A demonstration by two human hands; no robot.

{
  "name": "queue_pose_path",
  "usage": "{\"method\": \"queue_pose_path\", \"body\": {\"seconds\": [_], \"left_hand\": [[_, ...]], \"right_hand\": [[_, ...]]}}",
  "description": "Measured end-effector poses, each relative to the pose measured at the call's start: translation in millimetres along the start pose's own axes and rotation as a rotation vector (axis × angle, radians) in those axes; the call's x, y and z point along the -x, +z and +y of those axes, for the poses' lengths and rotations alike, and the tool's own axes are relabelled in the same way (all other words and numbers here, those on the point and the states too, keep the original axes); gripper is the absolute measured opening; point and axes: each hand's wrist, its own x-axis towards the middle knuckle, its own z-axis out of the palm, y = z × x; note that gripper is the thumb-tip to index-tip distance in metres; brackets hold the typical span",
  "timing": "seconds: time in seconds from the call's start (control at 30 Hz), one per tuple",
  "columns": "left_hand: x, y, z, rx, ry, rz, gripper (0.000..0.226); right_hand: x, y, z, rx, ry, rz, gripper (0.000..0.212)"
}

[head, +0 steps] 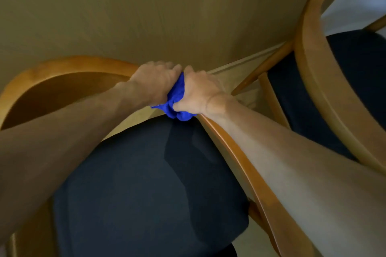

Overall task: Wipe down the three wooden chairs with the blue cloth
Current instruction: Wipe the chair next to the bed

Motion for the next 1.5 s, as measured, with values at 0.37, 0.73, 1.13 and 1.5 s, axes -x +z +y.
{"method": "queue_pose_path", "body": {"seconds": [0.37,0.73,1.13,1.5], "left_hand": [[36,5,133,0.015,0.558,0.18,0.09],[80,4,34,0.466,-0.096,0.436,0.077],[74,-3,76,0.512,-0.068,0.437,0.056],[96,24,118,0.73,-0.224,0.462,0.05]], "right_hand": [[191,44,74,-0.02,0.249,0.205,0.108],[80,27,38,0.187,0.03,0.183,0.093],[204,55,73,0.078,0.201,0.285,0.094],[128,46,44,0.198,0.159,0.328,0.097]]}}
